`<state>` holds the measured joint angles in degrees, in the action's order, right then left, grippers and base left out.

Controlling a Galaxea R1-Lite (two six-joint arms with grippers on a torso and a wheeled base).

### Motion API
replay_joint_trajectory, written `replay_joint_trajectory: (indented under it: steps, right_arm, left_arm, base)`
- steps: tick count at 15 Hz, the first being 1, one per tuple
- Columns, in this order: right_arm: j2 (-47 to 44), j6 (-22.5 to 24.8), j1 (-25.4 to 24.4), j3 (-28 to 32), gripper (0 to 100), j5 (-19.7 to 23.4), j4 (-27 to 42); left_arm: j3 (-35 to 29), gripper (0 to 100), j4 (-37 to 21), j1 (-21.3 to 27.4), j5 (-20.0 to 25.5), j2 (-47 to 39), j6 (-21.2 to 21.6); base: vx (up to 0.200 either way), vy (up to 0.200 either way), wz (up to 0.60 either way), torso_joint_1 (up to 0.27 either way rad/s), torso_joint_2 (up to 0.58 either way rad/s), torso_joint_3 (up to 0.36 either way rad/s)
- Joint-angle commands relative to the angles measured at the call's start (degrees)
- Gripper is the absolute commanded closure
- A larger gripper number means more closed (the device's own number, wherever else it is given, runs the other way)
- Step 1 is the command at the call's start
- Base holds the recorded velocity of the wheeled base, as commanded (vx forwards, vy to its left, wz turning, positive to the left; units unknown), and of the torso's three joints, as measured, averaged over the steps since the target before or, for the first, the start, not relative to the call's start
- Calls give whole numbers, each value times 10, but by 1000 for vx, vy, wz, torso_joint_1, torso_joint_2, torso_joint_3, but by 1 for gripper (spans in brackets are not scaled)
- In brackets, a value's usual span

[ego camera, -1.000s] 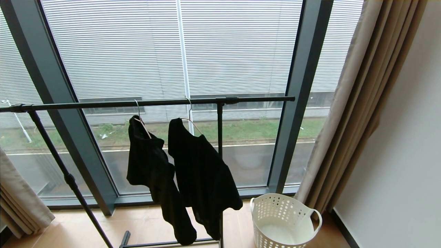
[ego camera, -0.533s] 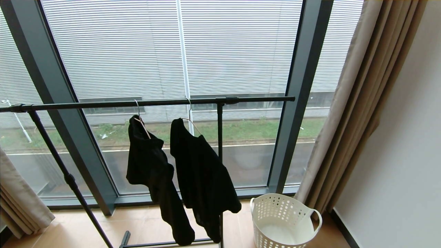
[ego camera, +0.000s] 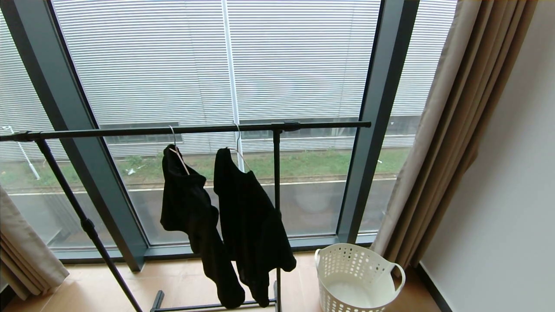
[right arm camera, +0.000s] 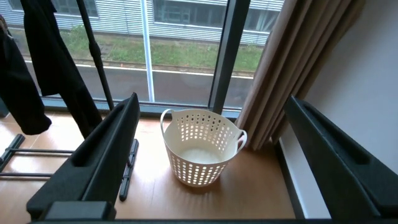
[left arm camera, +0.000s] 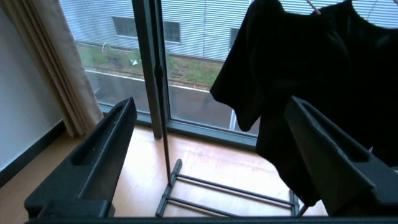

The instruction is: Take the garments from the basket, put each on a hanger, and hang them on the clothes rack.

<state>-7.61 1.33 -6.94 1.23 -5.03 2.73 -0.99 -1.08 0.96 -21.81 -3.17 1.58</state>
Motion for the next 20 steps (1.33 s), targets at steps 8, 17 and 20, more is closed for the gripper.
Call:
replay_joint_trajectory:
  steps: [8, 17, 20]
  right_arm:
    - [19, -17, -1, -2, 0, 2, -5]
    - [20, -34, -1, -3, 0, -6, -7]
    - [24, -19, 35, -4, 0, -41, -7]
  left_arm:
    - [-14, 0, -46, -4, 213, 32, -14]
    - [-10, 0, -42, -5, 214, 32, -18]
    - [-10, 0, -42, -5, 214, 32, -18]
  base:
    - [0, 0, 0, 0, 0, 0]
    - [0, 0, 0, 0, 0, 0]
    - [0, 0, 0, 0, 0, 0]
